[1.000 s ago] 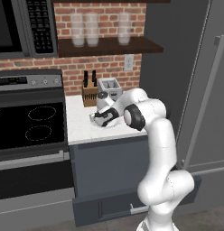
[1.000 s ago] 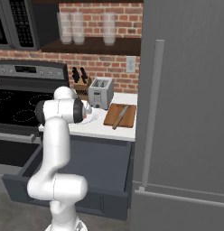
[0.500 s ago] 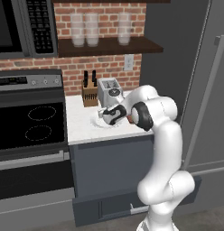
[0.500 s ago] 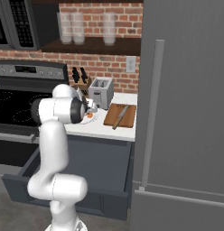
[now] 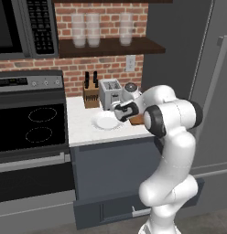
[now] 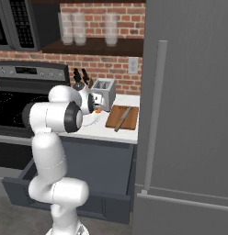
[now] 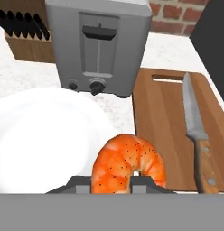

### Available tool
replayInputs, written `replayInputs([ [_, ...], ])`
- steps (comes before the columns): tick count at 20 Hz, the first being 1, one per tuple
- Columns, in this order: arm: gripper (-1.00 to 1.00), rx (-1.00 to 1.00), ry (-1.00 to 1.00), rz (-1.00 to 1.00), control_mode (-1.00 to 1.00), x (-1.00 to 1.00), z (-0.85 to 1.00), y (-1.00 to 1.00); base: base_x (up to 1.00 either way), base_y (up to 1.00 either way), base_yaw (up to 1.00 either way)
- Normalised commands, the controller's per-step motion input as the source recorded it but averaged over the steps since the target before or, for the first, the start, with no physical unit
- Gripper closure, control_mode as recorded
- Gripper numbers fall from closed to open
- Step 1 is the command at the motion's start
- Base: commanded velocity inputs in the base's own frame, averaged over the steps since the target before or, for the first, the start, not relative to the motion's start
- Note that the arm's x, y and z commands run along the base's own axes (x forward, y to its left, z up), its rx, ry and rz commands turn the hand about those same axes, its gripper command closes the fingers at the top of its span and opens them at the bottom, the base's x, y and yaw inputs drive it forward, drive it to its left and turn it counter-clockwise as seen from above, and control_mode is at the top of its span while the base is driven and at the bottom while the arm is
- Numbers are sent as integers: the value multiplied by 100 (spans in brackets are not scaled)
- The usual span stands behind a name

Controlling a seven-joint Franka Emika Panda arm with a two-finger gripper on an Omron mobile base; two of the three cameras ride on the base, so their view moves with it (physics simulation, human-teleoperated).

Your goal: Pick up the knife from the drawer and place it on the cutting board. Then place the meat from the plate to the cutting board.

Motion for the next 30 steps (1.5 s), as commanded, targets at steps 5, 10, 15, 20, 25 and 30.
replayInputs([
  [5, 100, 0, 0, 0, -100, 0, 14, -41, 0, 0, 0],
  [10, 100, 0, 2, 0, -100, 2, 0, -43, 0, 0, 0],
  [15, 100, 0, 6, 2, -100, 8, -12, -32, 0, 0, 0],
  [20, 100, 0, 10, 4, -100, 14, -28, -12, 0, 0, 0],
  [25, 100, 0, 7, 5, -100, 11, -21, -15, 0, 0, 0],
  [30, 100, 0, 5, 4, -100, 14, -17, -15, 0, 0, 0],
])
